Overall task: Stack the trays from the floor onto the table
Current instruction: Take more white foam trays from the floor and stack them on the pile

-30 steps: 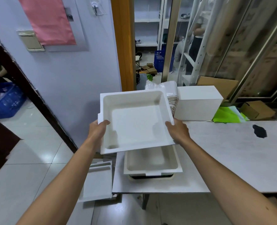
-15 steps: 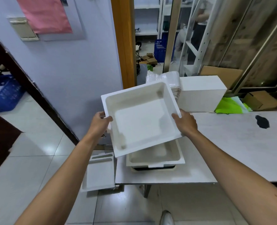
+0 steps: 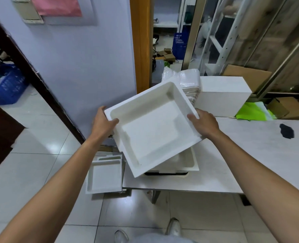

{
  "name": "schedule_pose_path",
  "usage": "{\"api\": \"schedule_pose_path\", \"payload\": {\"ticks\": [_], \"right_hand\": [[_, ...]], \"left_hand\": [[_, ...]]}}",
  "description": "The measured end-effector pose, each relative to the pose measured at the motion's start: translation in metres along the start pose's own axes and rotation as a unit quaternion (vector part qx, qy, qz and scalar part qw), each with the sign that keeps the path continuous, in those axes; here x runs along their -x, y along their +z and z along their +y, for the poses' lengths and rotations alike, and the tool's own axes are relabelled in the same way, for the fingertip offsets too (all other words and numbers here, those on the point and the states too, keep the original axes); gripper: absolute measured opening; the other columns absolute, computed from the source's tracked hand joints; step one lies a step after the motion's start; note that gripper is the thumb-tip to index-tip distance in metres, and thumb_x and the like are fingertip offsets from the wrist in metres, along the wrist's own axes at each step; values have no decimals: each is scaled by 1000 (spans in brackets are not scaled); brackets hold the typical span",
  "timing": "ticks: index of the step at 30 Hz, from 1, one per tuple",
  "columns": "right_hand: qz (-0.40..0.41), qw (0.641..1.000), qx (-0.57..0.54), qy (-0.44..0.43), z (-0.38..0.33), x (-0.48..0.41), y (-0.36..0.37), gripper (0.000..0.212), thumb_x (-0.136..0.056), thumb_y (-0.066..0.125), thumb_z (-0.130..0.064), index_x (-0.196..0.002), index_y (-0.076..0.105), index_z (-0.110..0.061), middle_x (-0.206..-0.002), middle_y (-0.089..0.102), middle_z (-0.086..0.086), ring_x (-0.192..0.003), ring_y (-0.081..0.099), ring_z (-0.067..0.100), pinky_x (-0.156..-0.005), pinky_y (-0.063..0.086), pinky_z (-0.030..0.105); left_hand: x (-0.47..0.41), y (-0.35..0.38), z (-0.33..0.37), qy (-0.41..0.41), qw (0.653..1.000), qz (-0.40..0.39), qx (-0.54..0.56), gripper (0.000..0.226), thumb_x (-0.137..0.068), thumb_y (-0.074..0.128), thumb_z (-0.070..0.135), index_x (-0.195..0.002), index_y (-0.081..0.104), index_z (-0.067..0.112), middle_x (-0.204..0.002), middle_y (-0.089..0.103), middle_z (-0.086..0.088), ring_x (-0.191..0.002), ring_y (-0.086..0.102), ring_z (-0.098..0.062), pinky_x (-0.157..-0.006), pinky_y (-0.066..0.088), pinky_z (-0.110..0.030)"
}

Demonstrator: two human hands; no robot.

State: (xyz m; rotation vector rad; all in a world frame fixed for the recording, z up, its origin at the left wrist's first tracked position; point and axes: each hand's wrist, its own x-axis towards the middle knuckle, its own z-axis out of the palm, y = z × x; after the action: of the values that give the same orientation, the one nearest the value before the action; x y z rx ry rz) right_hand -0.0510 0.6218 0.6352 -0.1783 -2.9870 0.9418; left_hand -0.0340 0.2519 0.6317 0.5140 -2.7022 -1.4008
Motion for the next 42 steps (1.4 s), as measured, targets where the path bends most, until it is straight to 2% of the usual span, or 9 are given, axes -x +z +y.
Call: {"api": "schedule_pose_path", "payload": {"ticks": [2,5,10,12,20,27,35,38,42], "right_hand": [[-8,999,27,-17,-3,0,-2,33,-100,44,-47,-118,65,-29,-109,71,1,-105,60,30,-74,42,36],[-8,999,35,-34,-8,2,-3,35,-101,43,-49,-120,65,-28,-108,72,1,-104,61,30,-75,44,37],[-16,998,44,-41,-9,7,-5,37,-100,45,-51,-127,63,-32,-107,72,1,-103,61,29,-77,47,38],[-23,998,45,-42,-9,8,-5,37,-99,47,-52,-126,64,-33,-105,71,1,-102,61,29,-80,49,39],[29,999,7,-29,-14,18,-9,33,-94,55,-53,-109,67,-26,-93,69,-3,-92,62,25,-71,46,36],[93,993,-78,1,-15,18,-13,75,-89,69,-40,-150,34,-13,-150,41,8,-137,40,26,-105,36,37],[-11,987,-146,61,-8,33,3,89,-90,63,-55,-157,17,-19,-155,39,2,-138,43,25,-105,39,36],[-43,983,-160,85,-8,39,14,82,-91,60,-55,-154,23,-19,-148,50,3,-130,52,25,-105,46,45],[-73,981,-151,97,-8,48,27,45,-98,52,-41,-133,44,-14,-125,62,7,-106,62,28,-86,55,41]], "left_hand": [[2,-2,-2,24,998,-1,-55,61,-85,71,27,-142,50,18,-140,54,-7,-125,55,-28,-105,47,-46],[7,-5,-1,68,991,-9,-114,38,-79,61,39,-112,69,23,-109,68,-3,-102,63,-28,-88,54,-41],[21,0,9,156,957,-49,-240,22,-94,57,37,-79,50,23,-70,55,-3,-71,56,-32,-59,42,-35],[26,5,11,185,948,-66,-251,22,-99,55,36,-83,46,24,-72,52,-1,-69,52,-29,-57,36,-33],[35,14,13,174,969,-47,-166,23,-103,47,37,-109,59,18,-91,67,-5,-83,61,-33,-75,54,-45],[42,22,19,103,987,24,-121,26,-103,46,32,-101,59,9,-88,64,-7,-87,50,-33,-80,46,-43],[47,38,21,24,996,39,-71,29,-103,46,33,-109,63,10,-91,62,-2,-92,52,-29,-78,39,-35],[49,44,21,1,998,27,-54,31,-103,46,33,-115,64,11,-97,66,-4,-98,56,-30,-80,40,-34],[52,51,23,-25,999,11,-46,31,-102,45,29,-114,65,10,-98,67,-8,-101,59,-34,-78,44,-35]]}}
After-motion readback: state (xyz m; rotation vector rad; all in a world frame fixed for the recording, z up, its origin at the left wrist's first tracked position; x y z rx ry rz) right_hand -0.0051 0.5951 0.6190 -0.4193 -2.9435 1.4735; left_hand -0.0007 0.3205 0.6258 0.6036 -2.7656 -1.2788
